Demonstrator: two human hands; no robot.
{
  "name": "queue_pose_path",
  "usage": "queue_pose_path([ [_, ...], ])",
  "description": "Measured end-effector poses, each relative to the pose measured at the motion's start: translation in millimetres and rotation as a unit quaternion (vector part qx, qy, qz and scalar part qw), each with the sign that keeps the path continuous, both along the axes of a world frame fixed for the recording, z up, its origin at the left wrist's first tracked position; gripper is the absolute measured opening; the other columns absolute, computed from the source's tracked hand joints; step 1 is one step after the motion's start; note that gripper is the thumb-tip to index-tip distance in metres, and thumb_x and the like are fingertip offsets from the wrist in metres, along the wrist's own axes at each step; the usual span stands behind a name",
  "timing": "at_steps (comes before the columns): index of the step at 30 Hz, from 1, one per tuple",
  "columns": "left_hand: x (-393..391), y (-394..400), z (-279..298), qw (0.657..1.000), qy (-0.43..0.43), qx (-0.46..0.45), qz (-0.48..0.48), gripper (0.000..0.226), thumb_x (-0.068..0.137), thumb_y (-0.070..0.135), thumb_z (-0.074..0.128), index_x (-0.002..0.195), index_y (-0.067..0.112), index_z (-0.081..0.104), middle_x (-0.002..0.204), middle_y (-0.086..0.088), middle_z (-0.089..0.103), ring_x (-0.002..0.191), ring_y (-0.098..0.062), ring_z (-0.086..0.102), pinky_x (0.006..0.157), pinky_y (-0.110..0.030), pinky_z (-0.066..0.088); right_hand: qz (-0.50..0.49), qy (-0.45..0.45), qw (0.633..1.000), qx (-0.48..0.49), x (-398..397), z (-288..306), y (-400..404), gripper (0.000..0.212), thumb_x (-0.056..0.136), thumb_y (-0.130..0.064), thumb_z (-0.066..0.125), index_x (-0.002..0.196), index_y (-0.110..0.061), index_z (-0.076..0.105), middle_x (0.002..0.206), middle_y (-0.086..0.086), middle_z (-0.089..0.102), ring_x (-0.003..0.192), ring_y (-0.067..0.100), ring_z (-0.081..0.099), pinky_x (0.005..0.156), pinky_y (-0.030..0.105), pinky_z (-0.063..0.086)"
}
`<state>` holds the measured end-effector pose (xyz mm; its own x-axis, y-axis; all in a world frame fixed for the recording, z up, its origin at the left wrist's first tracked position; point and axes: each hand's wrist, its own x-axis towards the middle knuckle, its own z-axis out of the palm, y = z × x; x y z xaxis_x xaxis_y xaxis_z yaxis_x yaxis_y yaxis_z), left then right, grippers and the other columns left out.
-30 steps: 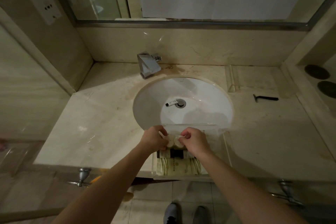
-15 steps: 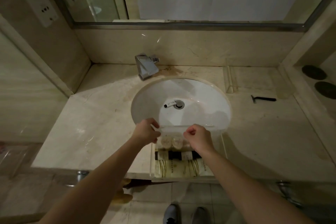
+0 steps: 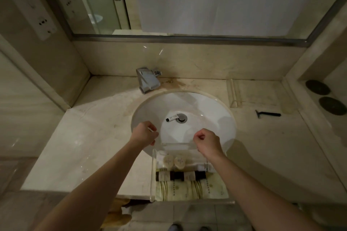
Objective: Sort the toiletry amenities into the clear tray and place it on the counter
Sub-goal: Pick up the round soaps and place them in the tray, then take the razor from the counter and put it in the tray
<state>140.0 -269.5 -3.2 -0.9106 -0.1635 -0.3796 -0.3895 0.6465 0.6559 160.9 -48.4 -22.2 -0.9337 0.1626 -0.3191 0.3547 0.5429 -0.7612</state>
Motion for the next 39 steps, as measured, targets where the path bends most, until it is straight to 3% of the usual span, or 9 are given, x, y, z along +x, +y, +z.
queue_pose_path([
  [3, -12.9, 3.3, -4.1, 1.000, -0.004, 0.003, 0.000, 0.005, 0.083, 0.012, 0.064, 0.087, 0.013, 0.060, 0.058, -0.003, 0.065, 0.043, -0.010, 0.059, 0.048, -0.016, 0.042, 0.007, -0.003, 1.000, -0.001, -7.6, 0.7, 2.6, 0.013, 0.087, -0.014, 0.057, 0.079, -0.022, 0.064, 0.081, -0.003, 0.066, 0.073, 0.019, 0.063, 0.067, 0.028, 0.052],
  [8, -41.3, 14.6, -20.8, 1.000, -0.017, -0.010, -0.005, 0.002, 0.082, 0.012, 0.061, 0.084, 0.013, 0.060, 0.060, -0.003, 0.065, 0.047, -0.011, 0.059, 0.051, -0.020, 0.045, 0.019, -0.005, 1.000, -0.013, -22.3, -9.3, 7.8, 0.013, 0.085, -0.015, 0.059, 0.076, -0.023, 0.064, 0.080, -0.002, 0.067, 0.076, 0.020, 0.064, 0.073, 0.035, 0.058],
  [11, -62.7, 22.9, -35.5, 0.999, -0.034, -0.017, -0.010, 0.002, 0.084, 0.014, 0.060, 0.084, 0.013, 0.062, 0.086, -0.012, 0.071, 0.067, -0.022, 0.067, 0.066, -0.028, 0.053, 0.026, -0.021, 0.999, -0.006, -37.1, -20.4, 10.1, 0.007, 0.086, -0.018, 0.060, 0.086, -0.019, 0.067, 0.088, -0.002, 0.066, 0.085, 0.018, 0.063, 0.078, 0.031, 0.054],
  [15, -91.7, 32.4, -56.5, 0.997, -0.048, -0.054, -0.037, 0.022, 0.086, 0.020, 0.062, 0.103, 0.009, 0.068, 0.113, -0.014, 0.066, 0.101, -0.029, 0.064, 0.082, -0.029, 0.048, 0.060, -0.028, 0.998, 0.004, -60.4, -37.0, 11.3, 0.014, 0.087, -0.016, 0.060, 0.099, -0.016, 0.067, 0.098, -0.002, 0.058, 0.088, 0.012, 0.057, 0.077, 0.019, 0.041],
  [20, -123.7, 41.2, -88.8, 0.993, -0.062, -0.080, -0.055, 0.031, 0.086, 0.020, 0.061, 0.113, 0.006, 0.066, 0.119, -0.017, 0.060, 0.104, -0.030, 0.061, 0.090, -0.030, 0.047, 0.056, -0.020, 0.998, 0.021, -90.5, -57.2, 15.0, 0.016, 0.087, -0.018, 0.061, 0.103, -0.020, 0.065, 0.112, 0.004, 0.055, 0.093, 0.017, 0.058, 0.079, 0.023, 0.044],
  [26, -154.6, 58.7, -129.4, 0.982, -0.075, -0.130, -0.114, 0.034, 0.090, 0.019, 0.057, 0.115, -0.003, 0.064, 0.121, -0.019, 0.061, 0.116, -0.031, 0.054, 0.097, -0.028, 0.039, -0.064, 0.078, 0.989, 0.112, -115.6, -64.2, 49.7, 0.015, 0.086, -0.014, 0.061, 0.100, -0.020, 0.064, 0.108, 0.005, 0.053, 0.098, 0.023, 0.056, 0.074, 0.028, 0.043],
  [29, -167.6, 66.7, -149.9, 0.974, -0.071, -0.158, -0.144, 0.039, 0.087, 0.022, 0.060, 0.121, 0.004, 0.061, 0.130, -0.018, 0.054, 0.121, -0.029, 0.051, 0.102, -0.032, 0.040, -0.139, 0.117, 0.971, 0.157, -120.9, -65.6, 73.4, 0.016, 0.085, -0.013, 0.061, 0.100, -0.019, 0.063, 0.109, 0.006, 0.053, 0.108, 0.025, 0.052, 0.077, 0.030, 0.043],
  [32, -176.4, 75.9, -166.4, 0.960, -0.079, -0.191, -0.191, 0.045, 0.091, 0.024, 0.056, 0.135, 0.014, 0.051, 0.147, -0.011, 0.040, 0.138, -0.024, 0.034, 0.111, -0.030, 0.027, -0.195, 0.144, 0.952, 0.190, -122.1, -66.5, 93.8, 0.018, 0.082, -0.013, 0.062, 0.099, -0.018, 0.063, 0.109, 0.006, 0.052, 0.110, 0.026, 0.050, 0.077, 0.034, 0.046],
  [39, -179.1, 90.5, -182.9, 0.910, -0.099, -0.302, -0.268, 0.037, 0.090, 0.023, 0.045, 0.124, 0.013, 0.056, 0.126, -0.013, 0.052, 0.115, -0.028, 0.053, 0.097, -0.034, 0.042, -0.251, 0.101, 0.924, 0.272, -122.5, -69.1, 131.8, 0.033, 0.080, -0.016, 0.064, 0.112, -0.016, 0.063, 0.136, 0.011, 0.045, 0.121, 0.034, 0.040, 0.094, 0.043, 0.039],
])
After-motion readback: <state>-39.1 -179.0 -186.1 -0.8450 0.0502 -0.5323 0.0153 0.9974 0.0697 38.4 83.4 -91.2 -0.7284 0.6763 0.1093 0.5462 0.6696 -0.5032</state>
